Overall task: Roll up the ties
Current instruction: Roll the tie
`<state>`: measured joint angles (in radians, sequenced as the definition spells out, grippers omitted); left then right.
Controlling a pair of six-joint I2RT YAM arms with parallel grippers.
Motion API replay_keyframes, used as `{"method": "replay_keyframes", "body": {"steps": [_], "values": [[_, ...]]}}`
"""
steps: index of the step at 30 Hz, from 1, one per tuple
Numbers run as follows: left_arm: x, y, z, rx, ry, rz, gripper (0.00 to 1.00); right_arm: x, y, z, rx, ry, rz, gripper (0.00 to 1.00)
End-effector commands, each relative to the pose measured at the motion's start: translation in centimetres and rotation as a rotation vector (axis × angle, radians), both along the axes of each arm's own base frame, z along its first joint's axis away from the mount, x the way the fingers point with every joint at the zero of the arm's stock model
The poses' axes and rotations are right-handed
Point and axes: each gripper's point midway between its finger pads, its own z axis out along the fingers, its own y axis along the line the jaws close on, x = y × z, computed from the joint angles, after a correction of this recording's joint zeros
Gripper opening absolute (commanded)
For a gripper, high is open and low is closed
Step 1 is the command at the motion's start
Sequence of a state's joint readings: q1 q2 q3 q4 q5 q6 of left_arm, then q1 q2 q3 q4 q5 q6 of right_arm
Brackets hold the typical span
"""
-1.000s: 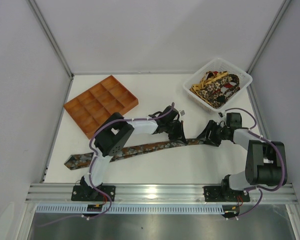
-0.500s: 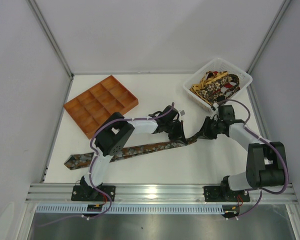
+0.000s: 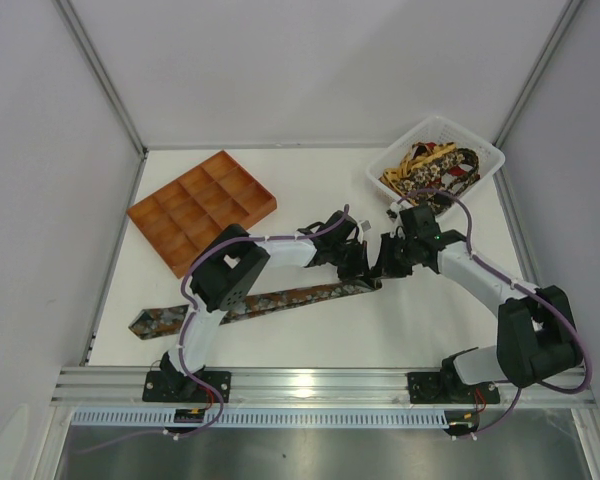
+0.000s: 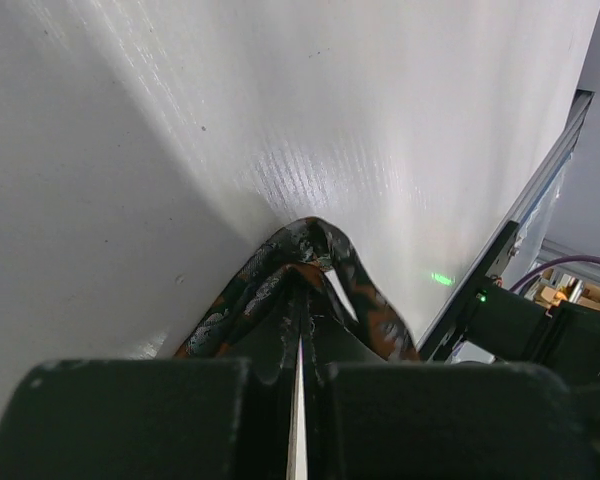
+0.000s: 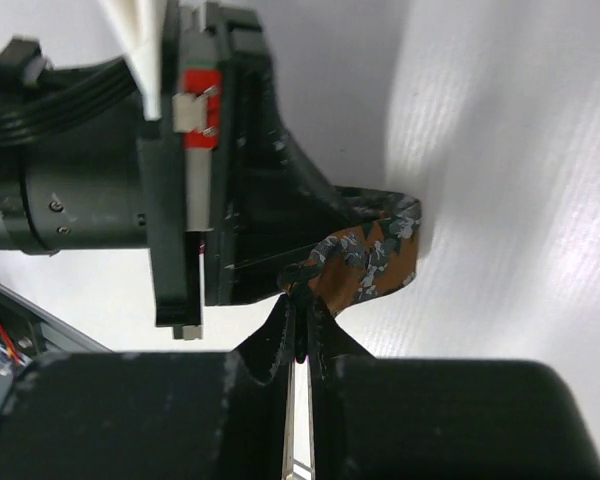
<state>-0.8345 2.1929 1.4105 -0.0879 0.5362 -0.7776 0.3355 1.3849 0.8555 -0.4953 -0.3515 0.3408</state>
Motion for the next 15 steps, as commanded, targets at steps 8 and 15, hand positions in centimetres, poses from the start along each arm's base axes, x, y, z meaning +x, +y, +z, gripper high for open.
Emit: {"method": "replay_keyframes", "body": {"steps": [8,15], "values": [[0.1,2.2,-3.6,0.128,0.008,0.030,0.00,-0.4,2.6,0.8,0.003,0.003,0.013,0.00],[0.1,2.3,-1.3,0.095,-0.017,0.035,0.01,0.1,2.0,0.8,-0.034,-0.016,0.001,0.00]]}}
